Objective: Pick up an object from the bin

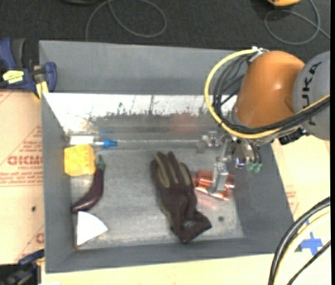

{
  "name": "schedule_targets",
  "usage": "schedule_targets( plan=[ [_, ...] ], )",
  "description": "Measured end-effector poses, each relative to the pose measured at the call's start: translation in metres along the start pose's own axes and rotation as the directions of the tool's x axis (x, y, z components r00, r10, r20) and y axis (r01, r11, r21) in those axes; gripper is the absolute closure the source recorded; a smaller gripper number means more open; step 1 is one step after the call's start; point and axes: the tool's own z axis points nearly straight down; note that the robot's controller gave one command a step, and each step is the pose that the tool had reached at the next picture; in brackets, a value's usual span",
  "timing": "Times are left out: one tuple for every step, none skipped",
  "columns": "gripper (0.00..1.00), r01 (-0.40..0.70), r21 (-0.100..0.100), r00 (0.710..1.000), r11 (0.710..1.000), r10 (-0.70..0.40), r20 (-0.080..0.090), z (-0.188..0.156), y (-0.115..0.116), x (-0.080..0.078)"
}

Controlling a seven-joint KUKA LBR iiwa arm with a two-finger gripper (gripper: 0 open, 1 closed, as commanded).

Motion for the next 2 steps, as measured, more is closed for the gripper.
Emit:
schedule_targets(
  plan=[
    [0.00,0.001,0.001,1.000,1.000,-0.001,0.008,-0.005,0.000,-0.001],
    [0.00,0.051,0.003,0.999,0.999,-0.051,0.015,0.018,0.012,-0.012]
  ],
)
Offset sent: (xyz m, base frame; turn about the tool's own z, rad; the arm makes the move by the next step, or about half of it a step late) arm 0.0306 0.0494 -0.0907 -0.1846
